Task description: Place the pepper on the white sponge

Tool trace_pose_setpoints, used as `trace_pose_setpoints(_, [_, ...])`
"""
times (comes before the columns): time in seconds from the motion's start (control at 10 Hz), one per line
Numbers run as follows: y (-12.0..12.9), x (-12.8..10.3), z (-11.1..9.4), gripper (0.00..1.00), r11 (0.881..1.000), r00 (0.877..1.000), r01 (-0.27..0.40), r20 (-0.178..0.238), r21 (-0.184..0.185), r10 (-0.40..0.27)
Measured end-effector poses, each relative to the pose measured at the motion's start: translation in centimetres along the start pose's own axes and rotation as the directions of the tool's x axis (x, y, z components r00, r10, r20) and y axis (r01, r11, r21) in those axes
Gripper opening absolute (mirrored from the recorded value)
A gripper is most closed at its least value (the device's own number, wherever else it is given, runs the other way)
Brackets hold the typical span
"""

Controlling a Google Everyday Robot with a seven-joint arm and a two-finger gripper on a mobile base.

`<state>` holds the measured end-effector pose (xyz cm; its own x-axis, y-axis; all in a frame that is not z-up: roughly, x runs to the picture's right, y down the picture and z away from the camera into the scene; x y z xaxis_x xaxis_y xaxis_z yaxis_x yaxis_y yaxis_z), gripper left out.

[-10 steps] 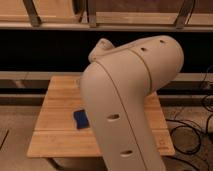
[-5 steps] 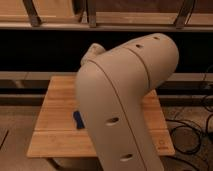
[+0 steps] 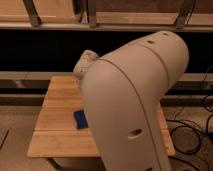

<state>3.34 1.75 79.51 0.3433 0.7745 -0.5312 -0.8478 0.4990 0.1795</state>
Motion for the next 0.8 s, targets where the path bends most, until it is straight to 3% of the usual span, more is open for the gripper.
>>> trace_pose_setpoints(0.1, [1.4,0.2,0.0,0.8,0.998,0.998,-0.027,0.06,-0.05,0.03])
trace_pose_setpoints(0.3, [2.7,1.0,0.1,0.8,0.994,0.991,-0.032,0.123,-0.102,0.044])
trace_pose_setpoints(0.8, [3.9,1.5,0.7,0.8,0.991,0.991,-0.027,0.126,-0.131,0.044])
